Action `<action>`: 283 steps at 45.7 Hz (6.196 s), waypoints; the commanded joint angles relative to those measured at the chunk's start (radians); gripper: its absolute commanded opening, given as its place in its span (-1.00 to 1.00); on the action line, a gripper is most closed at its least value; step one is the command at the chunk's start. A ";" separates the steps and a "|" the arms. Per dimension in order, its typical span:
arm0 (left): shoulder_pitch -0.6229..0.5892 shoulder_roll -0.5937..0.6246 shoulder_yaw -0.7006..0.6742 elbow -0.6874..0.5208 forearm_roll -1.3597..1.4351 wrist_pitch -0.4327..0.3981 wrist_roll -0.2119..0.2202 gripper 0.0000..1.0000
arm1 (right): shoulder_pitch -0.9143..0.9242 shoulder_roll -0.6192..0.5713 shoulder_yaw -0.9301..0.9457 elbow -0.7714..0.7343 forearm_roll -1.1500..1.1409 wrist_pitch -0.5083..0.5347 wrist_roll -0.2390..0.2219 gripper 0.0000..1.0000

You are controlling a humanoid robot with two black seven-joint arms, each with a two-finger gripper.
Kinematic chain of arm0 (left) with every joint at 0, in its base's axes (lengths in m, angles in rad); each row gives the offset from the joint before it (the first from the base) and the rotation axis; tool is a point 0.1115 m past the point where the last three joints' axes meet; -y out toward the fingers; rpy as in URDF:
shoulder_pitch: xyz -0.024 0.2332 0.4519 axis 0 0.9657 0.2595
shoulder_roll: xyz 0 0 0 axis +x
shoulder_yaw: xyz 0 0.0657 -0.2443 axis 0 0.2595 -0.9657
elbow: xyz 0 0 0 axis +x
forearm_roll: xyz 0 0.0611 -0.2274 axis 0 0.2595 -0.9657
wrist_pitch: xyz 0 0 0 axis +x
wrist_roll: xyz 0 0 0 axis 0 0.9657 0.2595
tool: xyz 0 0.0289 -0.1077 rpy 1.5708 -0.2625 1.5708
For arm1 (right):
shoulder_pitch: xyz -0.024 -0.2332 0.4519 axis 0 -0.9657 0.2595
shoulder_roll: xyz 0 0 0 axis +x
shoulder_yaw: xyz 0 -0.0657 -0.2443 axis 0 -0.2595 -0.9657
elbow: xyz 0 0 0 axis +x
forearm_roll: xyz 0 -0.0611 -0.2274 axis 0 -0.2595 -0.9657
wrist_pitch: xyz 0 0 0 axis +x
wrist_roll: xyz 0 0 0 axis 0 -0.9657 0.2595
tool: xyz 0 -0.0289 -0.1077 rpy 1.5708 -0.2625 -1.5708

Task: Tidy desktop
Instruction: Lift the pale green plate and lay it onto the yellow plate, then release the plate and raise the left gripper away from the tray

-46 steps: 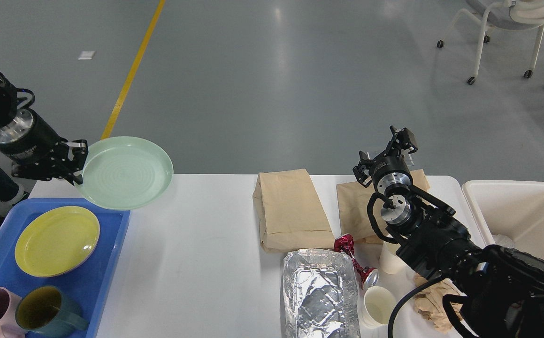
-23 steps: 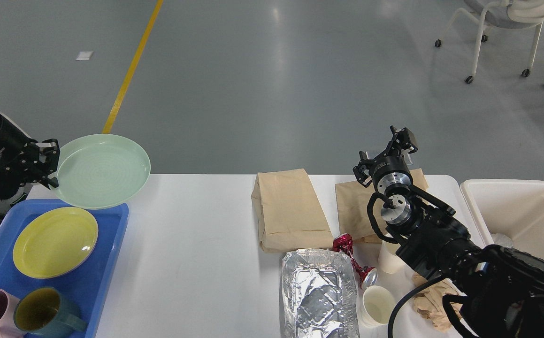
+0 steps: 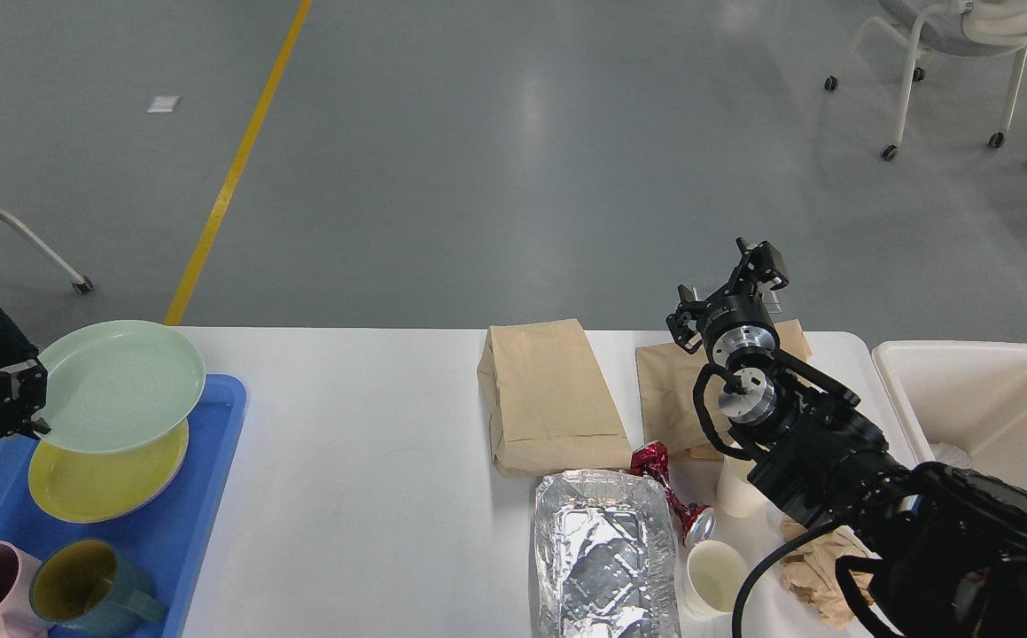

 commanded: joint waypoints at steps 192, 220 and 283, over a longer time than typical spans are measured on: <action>0.084 -0.296 -1.411 0.219 -0.022 0.274 -0.033 0.93 | 0.000 0.000 0.001 0.000 0.000 0.000 0.000 1.00; 0.158 -0.354 -1.565 0.218 -0.030 0.470 -0.042 0.93 | 0.000 0.000 -0.001 0.000 0.000 0.000 0.000 1.00; 0.465 -0.455 -1.552 0.208 -0.031 0.370 -0.323 0.93 | 0.000 0.000 0.001 0.000 0.000 0.000 0.000 1.00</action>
